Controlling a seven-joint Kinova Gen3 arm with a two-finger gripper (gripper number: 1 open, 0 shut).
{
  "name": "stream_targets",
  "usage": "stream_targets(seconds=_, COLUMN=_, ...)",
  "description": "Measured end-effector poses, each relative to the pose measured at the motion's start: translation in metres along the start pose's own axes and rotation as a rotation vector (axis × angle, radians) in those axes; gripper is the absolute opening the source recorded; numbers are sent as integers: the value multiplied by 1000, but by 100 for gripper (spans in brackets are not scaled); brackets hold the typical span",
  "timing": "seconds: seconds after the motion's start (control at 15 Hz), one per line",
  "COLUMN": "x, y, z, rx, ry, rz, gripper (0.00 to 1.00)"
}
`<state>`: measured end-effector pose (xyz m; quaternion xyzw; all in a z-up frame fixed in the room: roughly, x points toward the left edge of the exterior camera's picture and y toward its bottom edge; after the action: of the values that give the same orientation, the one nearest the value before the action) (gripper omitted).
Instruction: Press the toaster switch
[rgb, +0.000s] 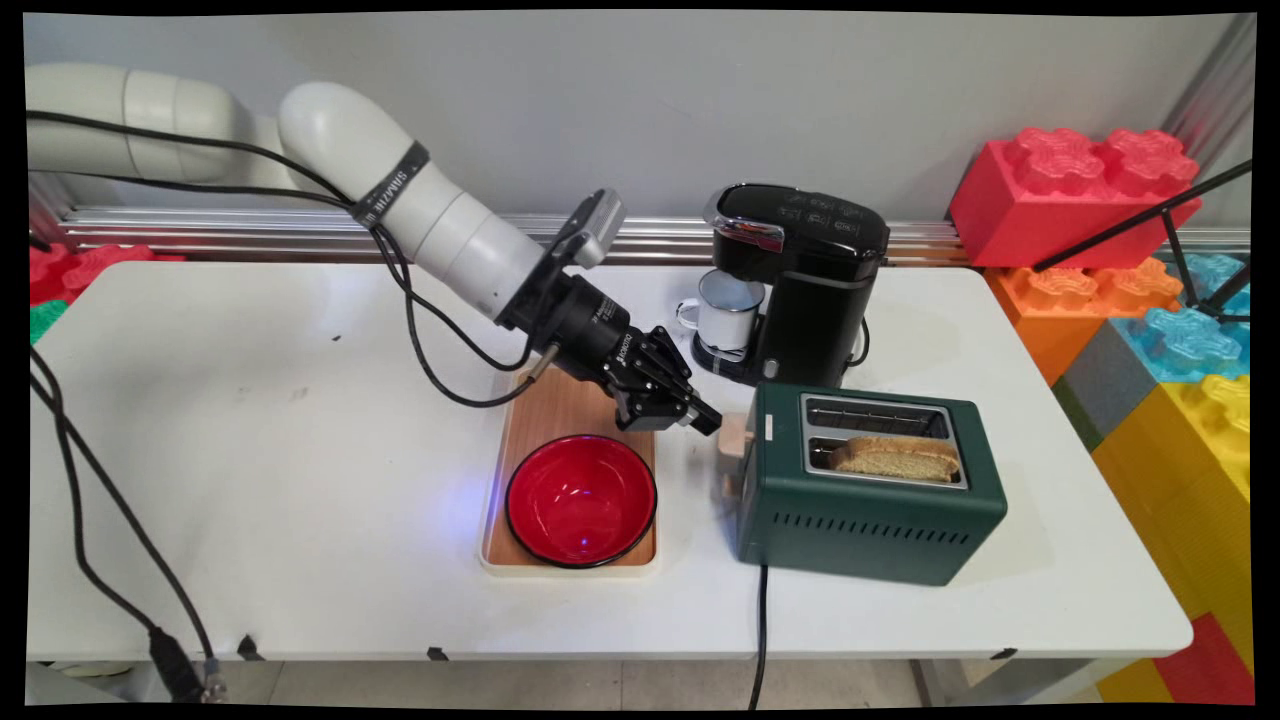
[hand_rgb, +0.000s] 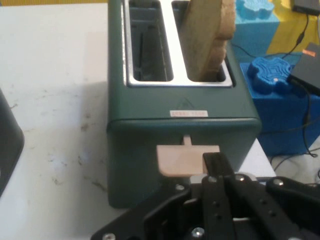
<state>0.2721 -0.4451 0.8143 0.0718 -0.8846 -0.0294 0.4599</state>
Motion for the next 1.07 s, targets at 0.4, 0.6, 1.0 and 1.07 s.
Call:
stream_targets(seconds=0.4, x=-5, y=-7, z=13, rx=5, ry=38, rz=-14, gripper=0)
stream_targets(seconds=0.6, x=-7, y=-8, z=19, rx=3, ry=46, rz=-19, gripper=0)
stream_targets(seconds=1.0, x=-13, y=-8, z=29, rx=4, ry=49, rz=-20, gripper=0)
stream_targets(seconds=1.07, x=-15, y=-9, z=31, rx=6, ry=48, rz=-19, gripper=0)
